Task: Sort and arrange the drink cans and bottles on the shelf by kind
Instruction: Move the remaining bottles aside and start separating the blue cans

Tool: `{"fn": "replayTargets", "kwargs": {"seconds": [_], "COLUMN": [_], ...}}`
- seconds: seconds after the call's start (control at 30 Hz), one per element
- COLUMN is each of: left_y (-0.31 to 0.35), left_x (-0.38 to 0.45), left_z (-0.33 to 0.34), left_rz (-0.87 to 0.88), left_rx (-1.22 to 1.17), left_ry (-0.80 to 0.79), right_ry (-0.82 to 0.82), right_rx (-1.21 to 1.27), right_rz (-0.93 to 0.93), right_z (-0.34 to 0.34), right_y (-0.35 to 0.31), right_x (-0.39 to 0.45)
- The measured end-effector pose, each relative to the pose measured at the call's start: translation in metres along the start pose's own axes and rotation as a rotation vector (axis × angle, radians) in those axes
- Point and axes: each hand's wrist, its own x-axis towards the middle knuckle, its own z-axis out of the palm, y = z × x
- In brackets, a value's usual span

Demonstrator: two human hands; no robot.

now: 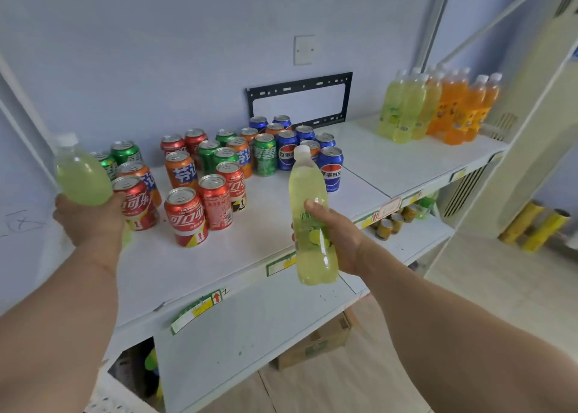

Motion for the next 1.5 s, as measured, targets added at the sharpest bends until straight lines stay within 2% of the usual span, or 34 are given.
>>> {"fn": "replayTargets", "kwargs": {"seconds": [0.27, 0.5, 0.67, 0.73, 0.8, 0.93, 1.07, 1.27, 1.5], "left_y": [0.002, 0.005, 0.034, 0.052, 0.067, 0.080, 0.086, 0.109, 0.148], "left_x": [-0.024, -0.040, -0.075, -0.099, -0.129, -0.202, -0.273, -0.370, -0.450], "left_z": [-0.001, -0.016, -0.028, -0.030, -0.027, -0.001, 0.050, 0.137, 0.238], "left_rz": [0.072, 0.096, 0.143, 0.158, 0.156, 0.074, -0.071, -0.151, -0.189], "left_rx": [-0.020, -0.012, -0.009, -0.034, -0.101, -0.302, -0.420, -0.435, -0.441], "left_ry": [-0.028, -0.068, -0.052, -0.100, -0.223, -0.565, -0.813, -0.967, -1.017], "right_ry": [-0.013, -0.004, 0.080, 0.077, 0.038, -0.001, 0.063, 0.126, 0.163], "right_rx": [-0.064, -0.084, -0.084, -0.077, -0.084, -0.091, -0.103, -0.190, -0.177], "right_rz": [-0.006, -0.010, 0.003, 0.009, -0.013, -0.062, -0.102, -0.156, -0.146], "right_z": [0.036, 0.056, 0.053, 0.046, 0.035, -0.003, -0.071, -0.204, -0.331], "right_y": [0.020, 0.010, 0.005, 0.004, 0.003, 0.001, -0.014, -0.055, -0.108], "right_x": [0.008, 0.019, 0.025, 0.024, 0.021, 0.016, 0.011, -0.005, -0.001]}}
